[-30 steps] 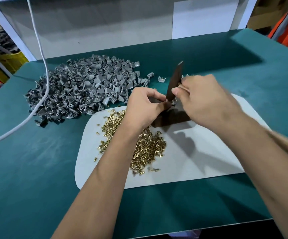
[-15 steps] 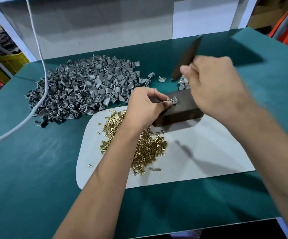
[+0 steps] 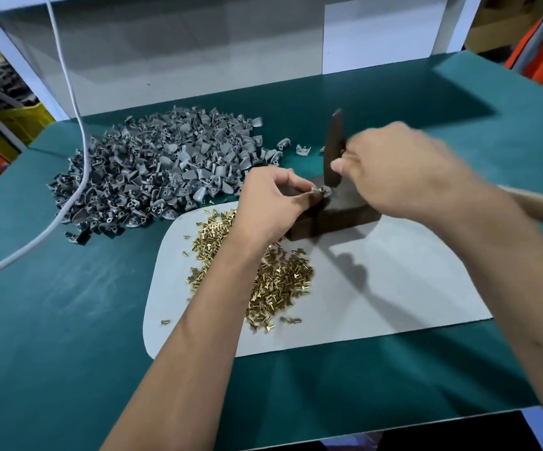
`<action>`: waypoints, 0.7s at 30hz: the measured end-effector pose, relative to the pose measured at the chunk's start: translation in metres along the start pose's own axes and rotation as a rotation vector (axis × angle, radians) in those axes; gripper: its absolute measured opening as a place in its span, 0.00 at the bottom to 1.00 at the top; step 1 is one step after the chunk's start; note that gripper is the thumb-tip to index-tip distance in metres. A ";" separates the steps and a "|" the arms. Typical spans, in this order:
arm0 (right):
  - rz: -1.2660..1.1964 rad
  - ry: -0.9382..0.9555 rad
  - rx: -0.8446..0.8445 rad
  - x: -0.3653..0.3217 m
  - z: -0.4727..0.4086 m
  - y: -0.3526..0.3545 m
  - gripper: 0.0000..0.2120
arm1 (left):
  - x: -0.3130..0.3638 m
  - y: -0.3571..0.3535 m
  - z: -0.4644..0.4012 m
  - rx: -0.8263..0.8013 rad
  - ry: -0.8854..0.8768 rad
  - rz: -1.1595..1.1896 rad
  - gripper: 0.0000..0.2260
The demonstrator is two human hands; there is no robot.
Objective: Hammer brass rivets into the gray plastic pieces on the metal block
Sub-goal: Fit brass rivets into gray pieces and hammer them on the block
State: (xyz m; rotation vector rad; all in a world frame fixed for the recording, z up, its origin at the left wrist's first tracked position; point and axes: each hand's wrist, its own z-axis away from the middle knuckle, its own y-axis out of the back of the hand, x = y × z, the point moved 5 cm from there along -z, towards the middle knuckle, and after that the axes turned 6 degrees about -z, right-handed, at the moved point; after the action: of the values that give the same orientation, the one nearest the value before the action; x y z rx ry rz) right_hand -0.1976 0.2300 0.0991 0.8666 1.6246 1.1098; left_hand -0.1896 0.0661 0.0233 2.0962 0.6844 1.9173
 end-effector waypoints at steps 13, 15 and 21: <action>-0.171 -0.037 0.132 0.023 0.001 0.000 0.18 | 0.006 0.004 0.005 0.044 0.002 -0.049 0.03; -0.210 -0.119 0.225 0.040 0.005 0.000 0.19 | 0.008 0.005 0.007 0.060 0.018 -0.044 0.04; -0.062 -0.363 0.230 0.089 0.016 -0.012 0.08 | 0.011 0.007 0.009 0.068 0.085 0.122 0.10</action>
State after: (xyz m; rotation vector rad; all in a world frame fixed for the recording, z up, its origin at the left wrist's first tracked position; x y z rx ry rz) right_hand -0.2092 0.3107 0.0577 1.0891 1.4772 0.6824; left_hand -0.1785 0.0668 0.0355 2.1544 0.6619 2.0866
